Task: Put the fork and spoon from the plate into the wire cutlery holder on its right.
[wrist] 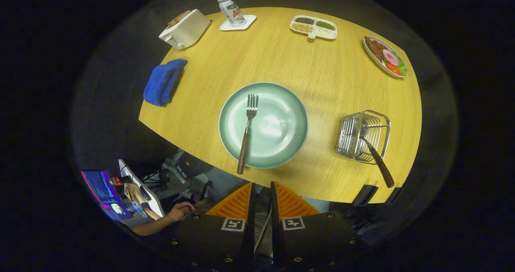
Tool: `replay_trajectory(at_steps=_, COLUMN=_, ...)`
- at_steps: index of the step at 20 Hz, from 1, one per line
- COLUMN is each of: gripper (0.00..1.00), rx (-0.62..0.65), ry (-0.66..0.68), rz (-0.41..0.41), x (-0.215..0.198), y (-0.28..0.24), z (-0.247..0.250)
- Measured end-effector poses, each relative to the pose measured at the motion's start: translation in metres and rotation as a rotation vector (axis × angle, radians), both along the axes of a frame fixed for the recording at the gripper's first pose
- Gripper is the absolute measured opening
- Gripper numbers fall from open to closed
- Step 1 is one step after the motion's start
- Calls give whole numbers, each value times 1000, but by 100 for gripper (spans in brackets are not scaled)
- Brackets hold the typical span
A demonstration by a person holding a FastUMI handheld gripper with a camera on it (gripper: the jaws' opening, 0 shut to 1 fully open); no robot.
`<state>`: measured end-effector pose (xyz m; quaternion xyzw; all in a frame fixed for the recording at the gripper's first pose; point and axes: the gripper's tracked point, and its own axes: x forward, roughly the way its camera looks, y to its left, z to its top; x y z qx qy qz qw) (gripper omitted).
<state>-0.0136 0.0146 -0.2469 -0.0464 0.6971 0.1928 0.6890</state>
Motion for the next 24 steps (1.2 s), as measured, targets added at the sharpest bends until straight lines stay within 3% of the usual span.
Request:
replay_trajectory(at_steps=8, gripper=19, rx=12, ry=20, rz=21, x=-4, y=38, z=-31)
replay_trajectory(at_steps=10, gripper=29, rx=1, ry=22, rz=35, x=-3, y=42, z=-35)
replay_trajectory(at_steps=24, gripper=29, rx=-43, ry=85, rz=23, x=1, y=72, z=-101)
